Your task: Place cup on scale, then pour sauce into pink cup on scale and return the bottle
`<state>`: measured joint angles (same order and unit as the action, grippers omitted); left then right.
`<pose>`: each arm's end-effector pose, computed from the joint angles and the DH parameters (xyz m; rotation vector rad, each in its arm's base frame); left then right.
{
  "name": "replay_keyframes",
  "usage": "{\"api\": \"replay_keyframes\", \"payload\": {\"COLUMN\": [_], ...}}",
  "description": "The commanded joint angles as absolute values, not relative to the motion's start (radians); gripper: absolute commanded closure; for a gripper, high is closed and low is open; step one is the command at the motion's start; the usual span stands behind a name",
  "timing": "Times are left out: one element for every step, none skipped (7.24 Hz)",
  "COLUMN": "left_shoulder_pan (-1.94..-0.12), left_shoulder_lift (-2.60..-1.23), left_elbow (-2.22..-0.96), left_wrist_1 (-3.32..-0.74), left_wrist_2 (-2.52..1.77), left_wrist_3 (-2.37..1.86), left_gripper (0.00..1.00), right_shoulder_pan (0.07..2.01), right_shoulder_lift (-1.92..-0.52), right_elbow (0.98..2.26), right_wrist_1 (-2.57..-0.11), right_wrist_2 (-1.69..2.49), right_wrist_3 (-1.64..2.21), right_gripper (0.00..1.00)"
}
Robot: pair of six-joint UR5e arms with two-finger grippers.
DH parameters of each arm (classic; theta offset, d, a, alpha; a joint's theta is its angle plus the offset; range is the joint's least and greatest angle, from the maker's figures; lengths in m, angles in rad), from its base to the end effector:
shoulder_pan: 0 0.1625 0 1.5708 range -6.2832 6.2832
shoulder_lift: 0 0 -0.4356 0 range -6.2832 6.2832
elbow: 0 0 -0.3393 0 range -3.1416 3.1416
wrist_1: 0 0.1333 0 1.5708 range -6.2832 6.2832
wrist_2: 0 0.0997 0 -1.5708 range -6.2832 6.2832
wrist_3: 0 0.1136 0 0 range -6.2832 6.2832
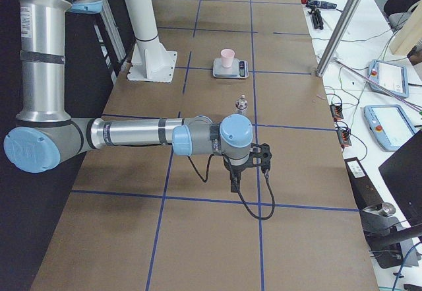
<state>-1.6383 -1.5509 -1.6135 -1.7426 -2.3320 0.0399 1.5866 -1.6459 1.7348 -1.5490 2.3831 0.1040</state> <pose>-0.0848 -0.4396 0.6517 0.2255 0.7476 0.0479 0.0574 -0.4121 0.6334 0.0687 -0.8154 0.0681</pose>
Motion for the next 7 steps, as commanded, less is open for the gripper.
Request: {"api": "replay_keyframes", "payload": {"left_shoulder_pan": [-1.638,-1.638,-1.638,-1.638,-1.638,-1.638,-1.638], "left_shoulder_lift": [-1.551,-1.551,-1.551,-1.551,-1.551,-1.551,-1.551], "left_elbow": [-1.615,-1.615,-1.615,-1.615,-1.615,-1.615,-1.615], "left_wrist_1": [-1.743,-1.743,-1.744,-1.744,-1.743,-1.744,-1.743], "left_wrist_2": [-2.332,-2.332,-2.332,-2.333,-2.333,-2.333,-2.333], "left_wrist_3": [0.040,0.040,0.040,0.040,0.040,0.040,0.040], "left_gripper": [0.00,0.00,0.00,0.00,0.00,0.00,0.00], "right_shoulder_pan": [1.588,1.588,1.588,1.588,1.588,1.586,1.588], "right_shoulder_lift": [-1.646,-1.647,-1.649,-1.651,-1.651,-1.654,-1.657], "right_elbow": [1.736,1.740,1.741,1.741,1.743,1.741,1.738], "right_wrist_1": [-1.548,-1.548,-1.548,-1.548,-1.548,-1.537,-1.528], "right_wrist_2": [2.352,2.283,2.263,2.263,2.264,2.264,2.264], "right_wrist_3": [0.101,0.094,0.094,0.092,0.094,0.094,0.094], "right_gripper": [0.00,0.00,0.00,0.00,0.00,0.00,0.00]}}
